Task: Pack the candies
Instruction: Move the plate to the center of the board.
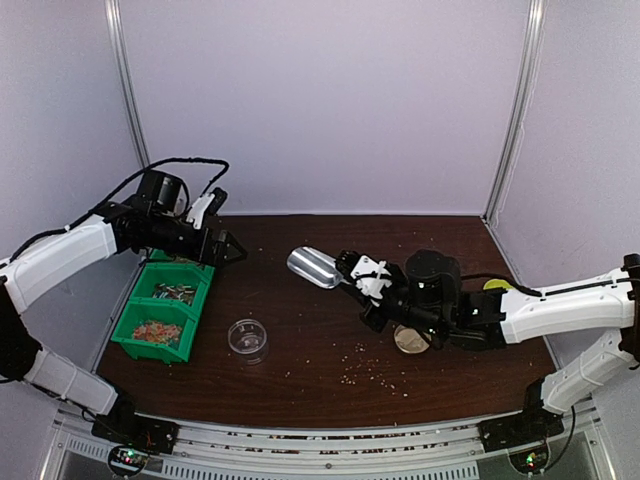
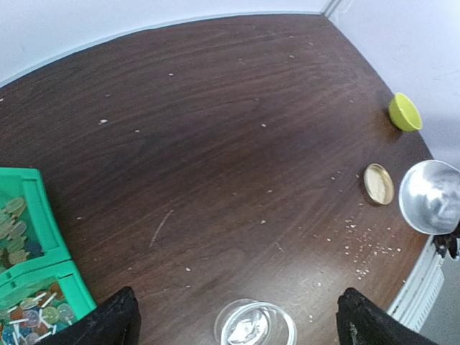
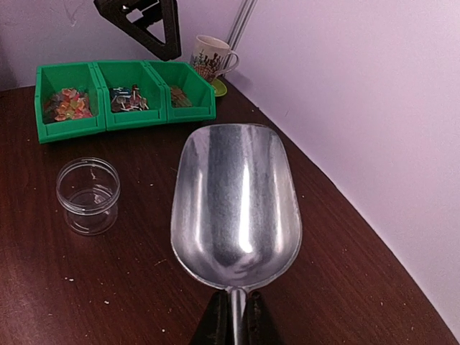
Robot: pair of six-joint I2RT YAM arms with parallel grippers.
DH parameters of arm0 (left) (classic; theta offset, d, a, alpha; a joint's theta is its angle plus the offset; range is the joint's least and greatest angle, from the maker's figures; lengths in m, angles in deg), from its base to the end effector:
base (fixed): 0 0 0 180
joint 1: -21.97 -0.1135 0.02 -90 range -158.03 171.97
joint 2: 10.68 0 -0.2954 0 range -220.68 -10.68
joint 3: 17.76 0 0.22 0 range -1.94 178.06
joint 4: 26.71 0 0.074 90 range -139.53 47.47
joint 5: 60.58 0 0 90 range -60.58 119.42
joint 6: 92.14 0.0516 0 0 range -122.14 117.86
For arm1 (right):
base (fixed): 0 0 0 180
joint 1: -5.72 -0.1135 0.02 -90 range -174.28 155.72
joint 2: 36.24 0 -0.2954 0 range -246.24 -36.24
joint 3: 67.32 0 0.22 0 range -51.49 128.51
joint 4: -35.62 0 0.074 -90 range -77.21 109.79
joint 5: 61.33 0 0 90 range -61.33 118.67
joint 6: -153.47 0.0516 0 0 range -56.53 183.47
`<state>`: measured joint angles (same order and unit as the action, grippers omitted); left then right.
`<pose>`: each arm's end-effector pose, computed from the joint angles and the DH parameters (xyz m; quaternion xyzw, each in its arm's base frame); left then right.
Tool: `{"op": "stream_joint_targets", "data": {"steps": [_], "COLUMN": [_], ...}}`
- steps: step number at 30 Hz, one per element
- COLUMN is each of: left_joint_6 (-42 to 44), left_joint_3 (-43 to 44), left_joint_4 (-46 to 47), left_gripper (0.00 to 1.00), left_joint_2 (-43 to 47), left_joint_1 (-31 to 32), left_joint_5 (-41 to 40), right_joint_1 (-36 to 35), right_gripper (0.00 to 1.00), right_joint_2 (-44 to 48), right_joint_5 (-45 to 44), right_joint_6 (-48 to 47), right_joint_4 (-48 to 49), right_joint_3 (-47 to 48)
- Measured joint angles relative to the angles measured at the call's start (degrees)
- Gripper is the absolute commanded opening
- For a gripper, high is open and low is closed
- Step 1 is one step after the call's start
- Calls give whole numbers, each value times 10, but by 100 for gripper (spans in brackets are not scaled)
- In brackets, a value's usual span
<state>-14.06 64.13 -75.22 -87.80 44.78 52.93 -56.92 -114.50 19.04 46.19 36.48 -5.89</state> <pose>0.2326 -0.1202 0.3359 0.1651 0.8887 -0.2936 0.3111 0.1412 0.2541 0.3047 -0.4723 0.6423 0.1695 0.5794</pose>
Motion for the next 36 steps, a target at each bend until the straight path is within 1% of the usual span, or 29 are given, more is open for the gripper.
{"op": "stream_joint_targets", "data": {"steps": [5,12,19,30,36], "left_joint_6": [-11,-46,-62,-71,-71], "left_joint_3": [13,12,1,-2,-6], "left_joint_4": [-25,-51,-55,-64,-65], "left_gripper": [98,98,98,98,97], "left_joint_2": [-17,-38,-38,-81,-112], "left_joint_1": [-32,-122,-179,-250,-265], "left_joint_5": [-66,-127,-196,-226,-228], "right_joint_1": [0,0,0,0,0], "right_gripper": [0,0,0,0,0], "right_joint_2": [0,-12,-13,-15,-15], "right_joint_5": [-34,-56,-59,-59,-59], "right_joint_6": [32,64,78,87,87], "right_joint_4": [-13,-21,-21,-21,-21], "right_joint_3": [0,0,0,0,0]}}
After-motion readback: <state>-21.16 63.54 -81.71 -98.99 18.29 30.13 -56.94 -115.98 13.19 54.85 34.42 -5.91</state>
